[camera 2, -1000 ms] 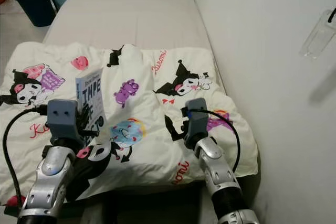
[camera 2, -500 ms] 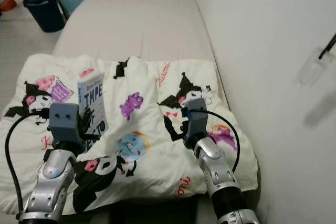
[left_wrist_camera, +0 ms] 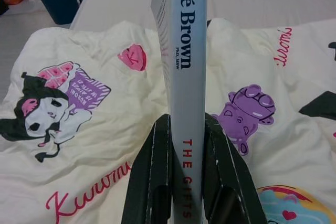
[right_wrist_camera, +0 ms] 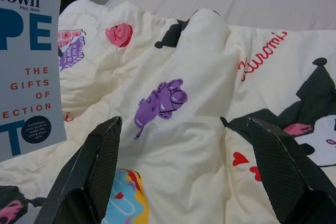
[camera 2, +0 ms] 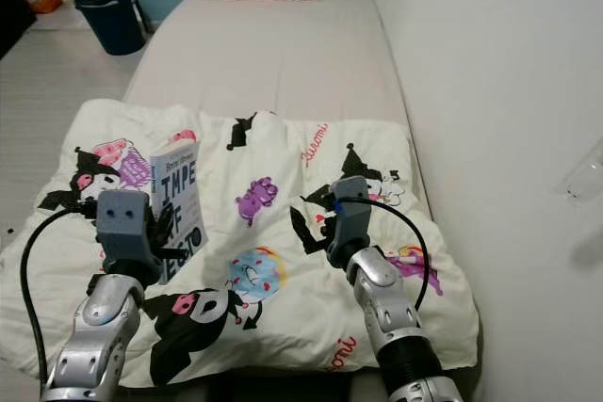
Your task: Clean up the room
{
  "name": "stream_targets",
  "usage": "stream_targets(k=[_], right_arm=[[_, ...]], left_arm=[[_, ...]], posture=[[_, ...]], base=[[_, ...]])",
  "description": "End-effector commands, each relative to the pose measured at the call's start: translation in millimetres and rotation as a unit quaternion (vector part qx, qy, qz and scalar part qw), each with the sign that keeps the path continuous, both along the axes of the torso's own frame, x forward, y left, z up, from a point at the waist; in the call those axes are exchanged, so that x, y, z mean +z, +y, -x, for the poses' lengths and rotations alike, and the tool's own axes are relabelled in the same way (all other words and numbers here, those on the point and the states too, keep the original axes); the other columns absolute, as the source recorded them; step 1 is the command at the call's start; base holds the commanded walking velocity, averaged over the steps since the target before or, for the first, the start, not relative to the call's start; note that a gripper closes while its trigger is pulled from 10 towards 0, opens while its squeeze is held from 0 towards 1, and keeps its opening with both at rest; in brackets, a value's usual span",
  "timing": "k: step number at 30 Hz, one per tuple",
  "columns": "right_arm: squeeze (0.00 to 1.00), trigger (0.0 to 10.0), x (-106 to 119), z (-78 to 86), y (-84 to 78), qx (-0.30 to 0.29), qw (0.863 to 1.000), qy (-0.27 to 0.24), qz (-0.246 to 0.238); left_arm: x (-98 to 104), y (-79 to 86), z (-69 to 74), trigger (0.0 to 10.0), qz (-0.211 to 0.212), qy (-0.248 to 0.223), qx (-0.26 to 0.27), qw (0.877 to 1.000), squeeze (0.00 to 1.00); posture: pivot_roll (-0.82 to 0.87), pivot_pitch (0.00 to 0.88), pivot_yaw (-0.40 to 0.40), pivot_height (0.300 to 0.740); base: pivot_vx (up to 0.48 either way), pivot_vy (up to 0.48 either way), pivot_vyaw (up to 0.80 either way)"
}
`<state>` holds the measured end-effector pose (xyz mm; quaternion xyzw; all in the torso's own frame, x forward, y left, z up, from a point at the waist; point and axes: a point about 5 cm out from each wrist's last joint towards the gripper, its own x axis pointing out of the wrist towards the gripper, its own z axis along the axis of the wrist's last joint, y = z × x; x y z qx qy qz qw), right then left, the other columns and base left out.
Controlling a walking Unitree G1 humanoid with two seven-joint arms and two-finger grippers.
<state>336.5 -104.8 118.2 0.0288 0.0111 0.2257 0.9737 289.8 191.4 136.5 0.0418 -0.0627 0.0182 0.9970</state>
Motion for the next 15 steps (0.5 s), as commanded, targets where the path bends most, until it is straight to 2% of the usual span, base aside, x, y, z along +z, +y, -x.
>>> stream_targets(k=[1, 15], right_arm=[[0.0, 10.0, -4.3, 2.8, -4.7, -0.012, 1.0, -0.001, 0.0], [0.0, 10.0, -0.8, 5.2, -3.5, 0.003, 1.0, -0.01, -0.017]], left_arm=[[1.6, -0.2, 2.2, 10.0, -0.015, -0.01, -0.009, 1.0, 0.0], [1.7, -4.6, 2.0, 10.0, -0.022, -0.01, -0.016, 1.0, 0.0]], posture=[[0.01, 0.162, 0.012, 0.635], [0.01, 0.164, 0.013, 0.65]], base=[[0.0, 0.0, 0.0], [0.0, 0.0, 0.0]])
